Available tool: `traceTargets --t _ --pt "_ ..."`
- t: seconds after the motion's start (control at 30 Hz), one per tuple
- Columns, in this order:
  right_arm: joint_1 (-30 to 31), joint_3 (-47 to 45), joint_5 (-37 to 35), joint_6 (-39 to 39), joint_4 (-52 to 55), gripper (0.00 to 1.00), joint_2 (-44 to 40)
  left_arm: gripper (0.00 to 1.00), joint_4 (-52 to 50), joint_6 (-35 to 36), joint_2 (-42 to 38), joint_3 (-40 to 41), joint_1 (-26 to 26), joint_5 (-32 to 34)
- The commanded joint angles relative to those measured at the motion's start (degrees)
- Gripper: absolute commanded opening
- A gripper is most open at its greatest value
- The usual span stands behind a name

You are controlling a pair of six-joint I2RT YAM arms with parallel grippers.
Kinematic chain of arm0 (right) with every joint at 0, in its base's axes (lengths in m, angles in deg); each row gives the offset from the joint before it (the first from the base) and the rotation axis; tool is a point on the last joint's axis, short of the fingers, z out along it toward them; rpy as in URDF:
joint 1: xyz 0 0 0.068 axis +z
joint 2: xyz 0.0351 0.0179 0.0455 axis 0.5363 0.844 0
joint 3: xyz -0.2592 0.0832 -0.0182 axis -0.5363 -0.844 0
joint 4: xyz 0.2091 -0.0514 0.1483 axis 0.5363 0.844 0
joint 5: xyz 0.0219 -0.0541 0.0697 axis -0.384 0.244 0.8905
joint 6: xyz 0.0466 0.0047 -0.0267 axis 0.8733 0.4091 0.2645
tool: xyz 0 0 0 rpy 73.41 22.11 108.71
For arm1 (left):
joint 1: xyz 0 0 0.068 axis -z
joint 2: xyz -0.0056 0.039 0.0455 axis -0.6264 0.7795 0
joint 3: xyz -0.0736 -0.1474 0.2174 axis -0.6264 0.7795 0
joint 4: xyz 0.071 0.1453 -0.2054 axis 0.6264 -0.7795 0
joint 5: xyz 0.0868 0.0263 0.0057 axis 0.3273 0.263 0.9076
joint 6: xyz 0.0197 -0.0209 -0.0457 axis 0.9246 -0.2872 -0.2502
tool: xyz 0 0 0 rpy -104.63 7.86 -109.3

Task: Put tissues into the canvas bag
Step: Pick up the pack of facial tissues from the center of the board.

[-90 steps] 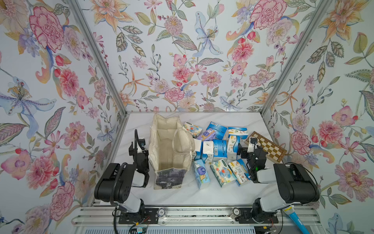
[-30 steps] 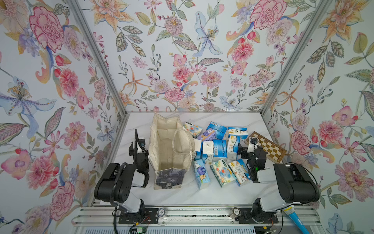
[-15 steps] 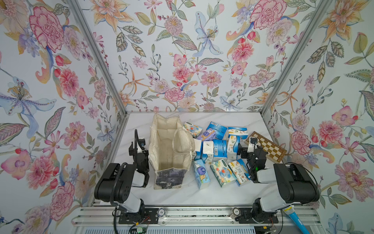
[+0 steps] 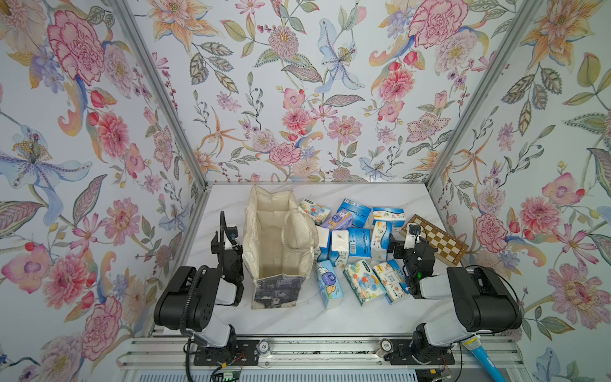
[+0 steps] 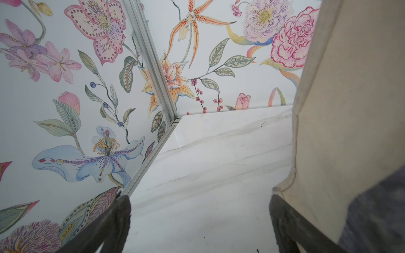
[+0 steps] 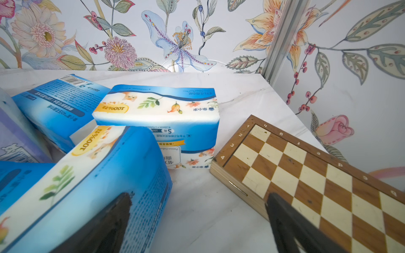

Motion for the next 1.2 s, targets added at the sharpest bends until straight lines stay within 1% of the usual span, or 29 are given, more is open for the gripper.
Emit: traceTargets --t 0.0,0.07,0.17,0.27,0.33,0.4,0.43,0.5,0.57,0.6,0.67,0.8,0.87,0.93,1.0,1.1,1.17 --pt "0.2 0.8 1.1 0.6 -0.5 0.99 0.1 0.96 1.6 -1.2 -2.1 1.1 -0.5 1.4" --pt "0.2 0.8 1.1 0.6 -0.5 0.99 0.1 0.93 -1.2 -1.7 -6.3 1.5 -0.6 3.4" --pt "0.1 0.8 1.3 0.6 -0.4 0.99 0.1 0.89 -10.5 -2.1 -17.1 1.3 -0.5 5.7" --pt "-0.2 1.0 1.8 0.8 -0.2 0.99 0.1 0.85 -27.6 -2.0 -30.9 -2.4 -0.5 9.6" --pt "-0.2 0.9 2.0 0.9 -0.2 0.99 0.1 0.85 -39.6 -2.9 -40.2 -5.4 -0.5 15.0" --pt "-0.2 0.9 2.0 0.9 -0.2 0.99 0.0 0.84 -51.4 -4.6 -47.8 -8.7 -0.5 18.6" --pt "-0.2 0.9 2.0 0.9 -0.2 0.99 0.1 0.84 -57.0 -6.1 -51.3 -10.5 -0.6 19.3" --pt "-0.2 0.9 2.0 0.9 -0.2 0.99 0.1 0.83 -68.3 -9.1 -57.1 -14.6 -0.5 18.2" --pt "-0.2 0.9 2.0 0.9 -0.2 0.97 0.0 0.83 -75.9 -11.3 -60.0 -18.2 -0.5 16.1" --pt "-0.2 0.9 1.8 0.9 -0.4 0.96 0.0 0.82 -79.0 -12.1 -60.8 -19.9 -0.5 14.6" --pt "-0.3 2.7 0.7 1.6 4.4 0.95 -1.9 0.83 -83.0 -12.9 -60.9 -23.2 -0.5 10.4" --pt "-0.4 9.3 0.6 1.6 21.4 0.91 -9.4 0.82 -89.3 -14.8 -57.7 -30.3 -0.5 2.8" --pt "-0.3 13.0 0.8 4.3 30.2 0.90 -14.0 0.80 -90.6 -16.2 -56.0 -32.6 -0.5 0.1" --pt "-0.1 18.1 2.5 6.0 41.6 0.90 -18.4 0.80 -92.1 -17.1 -54.2 -34.9 -0.5 -2.7" --pt "0.1 25.7 5.7 8.5 54.4 0.88 -21.2 0.79 -94.4 -17.6 -52.0 -37.5 -0.5 -5.0" --pt "2.3 36.3 11.7 11.6 72.2 0.87 -22.1 0.75 -97.8 -17.8 -49.2 -40.5 -0.5 -7.4" --pt "5.4 43.1 16.1 13.1 82.1 0.86 -21.0 0.73 -99.3 -18.2 -47.7 -41.8 -0.5 -9.5"
